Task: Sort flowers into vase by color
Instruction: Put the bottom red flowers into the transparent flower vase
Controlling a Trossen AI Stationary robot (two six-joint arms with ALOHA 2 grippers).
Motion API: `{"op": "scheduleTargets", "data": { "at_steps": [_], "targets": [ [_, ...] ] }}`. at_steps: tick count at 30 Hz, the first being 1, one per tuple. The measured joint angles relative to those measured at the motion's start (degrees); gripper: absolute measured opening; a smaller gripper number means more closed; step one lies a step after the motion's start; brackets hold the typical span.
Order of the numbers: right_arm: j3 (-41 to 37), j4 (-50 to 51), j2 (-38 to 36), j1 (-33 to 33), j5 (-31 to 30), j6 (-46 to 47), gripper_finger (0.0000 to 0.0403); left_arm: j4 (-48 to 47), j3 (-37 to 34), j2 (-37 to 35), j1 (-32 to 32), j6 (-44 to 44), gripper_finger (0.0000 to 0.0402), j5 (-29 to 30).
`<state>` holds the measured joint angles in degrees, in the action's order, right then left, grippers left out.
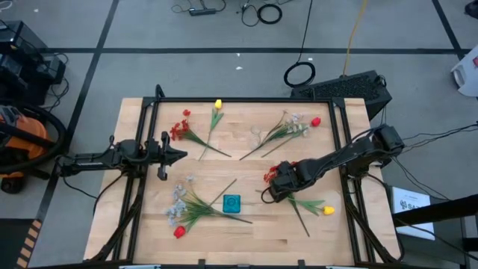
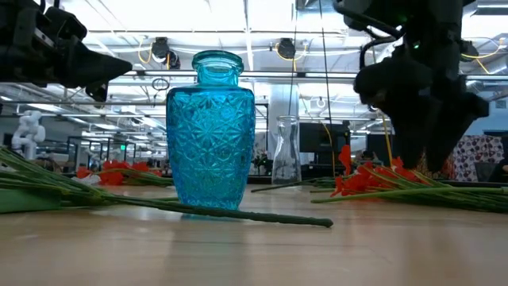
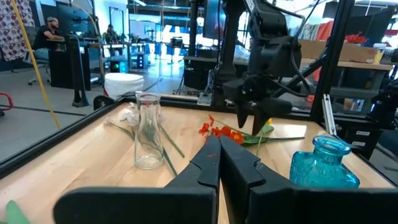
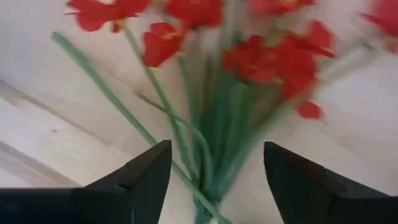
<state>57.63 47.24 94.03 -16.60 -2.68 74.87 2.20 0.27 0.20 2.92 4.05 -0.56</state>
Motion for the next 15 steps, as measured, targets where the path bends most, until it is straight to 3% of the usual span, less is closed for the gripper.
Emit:
{"op": "scheduleTargets", "data": {
  "at_steps": [7, 15],
  "targets": [
    [0.0, -1.7, 5.7, 0.2, 1.3, -1.3, 0.0244, -0.2, 0.0, 0.0, 0.0, 0.0, 0.0009, 0.4],
    [0.3, -2.5, 10.3, 0.2, 2.7, -1.7, 0.0213, -0.1, 0.0, 0.0, 0.0, 0.0, 0.0009, 0.6]
  ]
}}
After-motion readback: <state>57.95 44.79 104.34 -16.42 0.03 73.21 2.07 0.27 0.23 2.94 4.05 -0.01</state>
